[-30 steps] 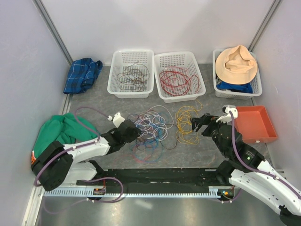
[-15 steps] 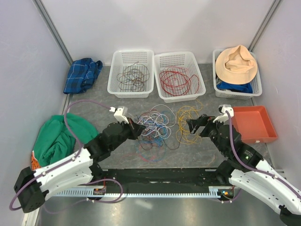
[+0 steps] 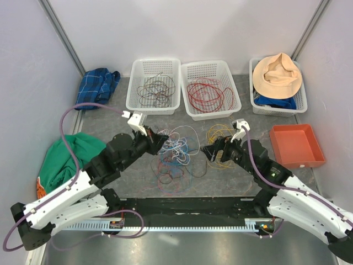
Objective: Untangle the cables
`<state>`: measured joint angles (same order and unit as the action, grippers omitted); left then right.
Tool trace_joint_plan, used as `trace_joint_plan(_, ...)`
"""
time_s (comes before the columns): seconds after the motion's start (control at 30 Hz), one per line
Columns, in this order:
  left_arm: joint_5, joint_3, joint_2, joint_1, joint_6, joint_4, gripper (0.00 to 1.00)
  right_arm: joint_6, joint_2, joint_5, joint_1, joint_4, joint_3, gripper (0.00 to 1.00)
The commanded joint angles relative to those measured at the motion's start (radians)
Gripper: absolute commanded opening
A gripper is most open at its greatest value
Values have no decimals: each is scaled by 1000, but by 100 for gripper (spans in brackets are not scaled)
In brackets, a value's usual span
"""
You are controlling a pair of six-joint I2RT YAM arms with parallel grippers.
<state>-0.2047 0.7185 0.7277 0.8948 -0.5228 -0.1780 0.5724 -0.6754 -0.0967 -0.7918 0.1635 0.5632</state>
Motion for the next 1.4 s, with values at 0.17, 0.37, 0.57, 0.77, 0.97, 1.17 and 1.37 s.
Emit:
trace_joint_plan(0.17,-129,334,403,150,188,-136,2,-75,229,-161,-4,123,61,96)
trace_joint_plan(0.37,-258,338,536,269,170,-178,44,-83,252,-209,-4,195,78,97)
trace_joint_plan(0.57,-367,280,417,286,116,-175,100,-85,223,-212,-4,183,87,97)
trace_joint_plan(0.77,-431,42,208,234,-75,-91,97,-71,223,-199,-4,163,61,97)
trace_joint_plan(0.97,-98,-224,76,-14,-348,43,100,-63,228,-190,-4,162,46,97)
trace_joint_plan(1.17,-76,-272,165,-68,-468,63,100,-59,208,-182,-4,142,35,98)
trace_joint_plan(1.37,74,-281,378,-120,-545,156,99,-57,206,-182,-4,143,32,98)
